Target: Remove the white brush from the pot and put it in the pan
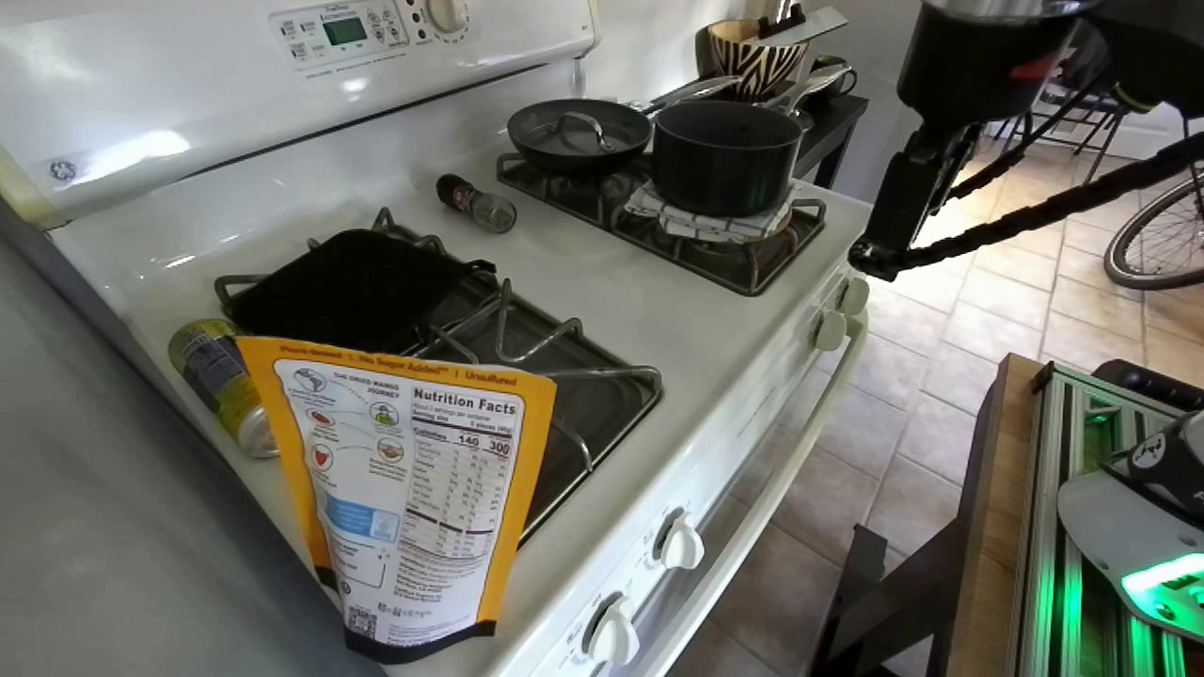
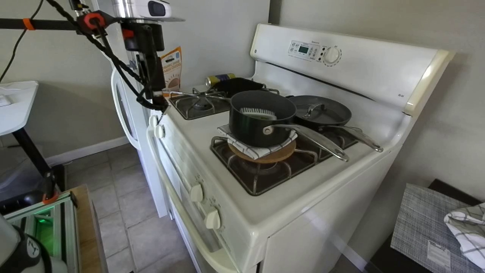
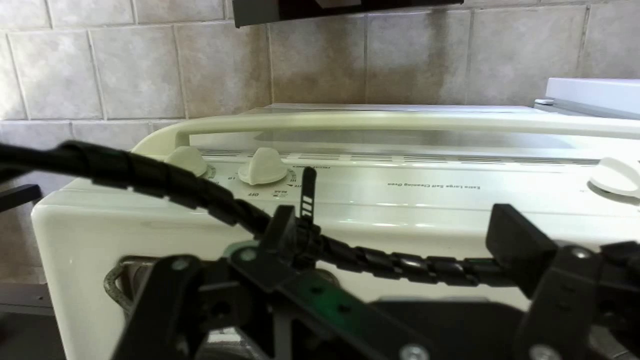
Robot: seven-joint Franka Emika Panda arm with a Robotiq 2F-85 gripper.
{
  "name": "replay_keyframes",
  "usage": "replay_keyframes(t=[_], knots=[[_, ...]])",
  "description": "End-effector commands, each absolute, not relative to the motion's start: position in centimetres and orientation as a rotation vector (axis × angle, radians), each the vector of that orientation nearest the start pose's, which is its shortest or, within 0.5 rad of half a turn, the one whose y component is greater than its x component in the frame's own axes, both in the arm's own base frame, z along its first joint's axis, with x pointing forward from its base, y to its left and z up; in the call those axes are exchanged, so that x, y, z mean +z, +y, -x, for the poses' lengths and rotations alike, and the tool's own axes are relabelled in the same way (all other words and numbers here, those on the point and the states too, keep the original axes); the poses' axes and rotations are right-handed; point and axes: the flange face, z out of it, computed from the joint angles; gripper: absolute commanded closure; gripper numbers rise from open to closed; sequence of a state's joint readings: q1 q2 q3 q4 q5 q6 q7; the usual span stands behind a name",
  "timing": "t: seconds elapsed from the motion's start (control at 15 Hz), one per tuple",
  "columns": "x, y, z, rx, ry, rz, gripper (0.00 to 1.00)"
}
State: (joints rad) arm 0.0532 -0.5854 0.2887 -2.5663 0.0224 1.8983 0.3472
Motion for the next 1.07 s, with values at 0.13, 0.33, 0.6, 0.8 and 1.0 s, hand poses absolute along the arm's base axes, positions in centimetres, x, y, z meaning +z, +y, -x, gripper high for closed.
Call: replay_keyframes(t=[0.13, 0.33, 0.6, 0.8, 1.0], knots=[[44.9, 10.5, -34.2, 0.197, 0.173, 3.134, 0.0], [45.4, 6.9, -34.0, 0.246, 0.231, 2.978, 0.0], [46.4, 0.9, -33.5, 0.318, 0.381, 2.766, 0.0], [47.6, -2.6, -32.8, 0.331, 0.5, 2.618, 0.0], [47.5, -3.3, -33.2, 0.33, 0.523, 2.634, 0.0]])
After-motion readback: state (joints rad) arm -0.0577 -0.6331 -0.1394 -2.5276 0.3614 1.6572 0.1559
